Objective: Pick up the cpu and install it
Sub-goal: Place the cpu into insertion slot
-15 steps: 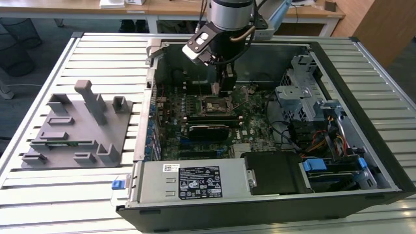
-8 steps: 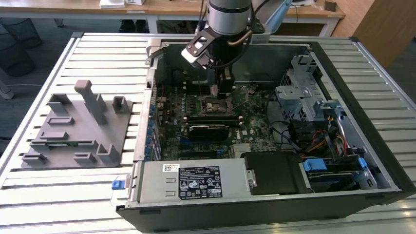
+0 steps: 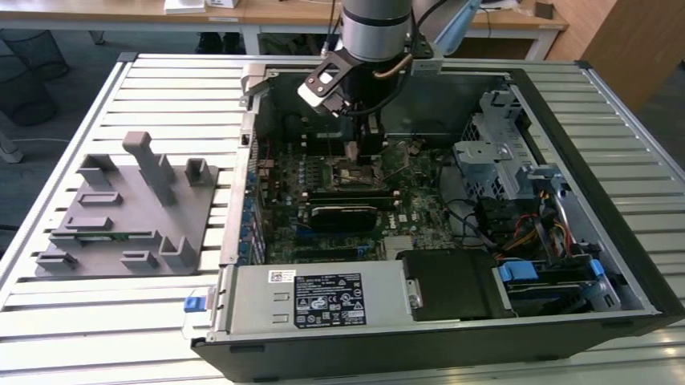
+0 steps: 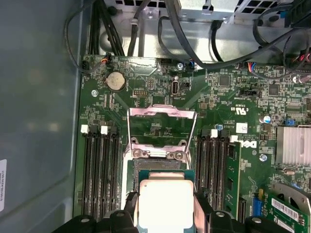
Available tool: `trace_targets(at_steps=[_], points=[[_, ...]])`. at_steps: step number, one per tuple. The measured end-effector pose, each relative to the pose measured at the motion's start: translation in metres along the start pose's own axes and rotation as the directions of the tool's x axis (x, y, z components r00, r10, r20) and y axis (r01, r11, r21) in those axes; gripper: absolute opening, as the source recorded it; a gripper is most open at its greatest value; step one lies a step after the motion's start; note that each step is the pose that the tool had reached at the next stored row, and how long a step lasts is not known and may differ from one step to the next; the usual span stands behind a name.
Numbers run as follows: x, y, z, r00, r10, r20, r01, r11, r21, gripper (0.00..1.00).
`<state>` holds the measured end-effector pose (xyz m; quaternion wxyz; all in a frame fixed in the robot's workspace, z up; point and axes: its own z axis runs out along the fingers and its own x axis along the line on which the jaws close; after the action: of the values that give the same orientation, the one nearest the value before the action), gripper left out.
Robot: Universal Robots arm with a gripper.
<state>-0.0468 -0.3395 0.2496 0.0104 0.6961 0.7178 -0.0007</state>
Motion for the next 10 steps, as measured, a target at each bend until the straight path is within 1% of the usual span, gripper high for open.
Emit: trace_targets(at_steps=[5, 10], points=[[0.0001, -0.0005, 0.0001, 1.0, 0.0, -0.0002, 0.0, 1.0, -0.0002, 0.54], [0.0004, -0.0061, 0.0015, 1.0, 0.0, -0.0002, 0.0, 1.0, -0.0001, 0.54]])
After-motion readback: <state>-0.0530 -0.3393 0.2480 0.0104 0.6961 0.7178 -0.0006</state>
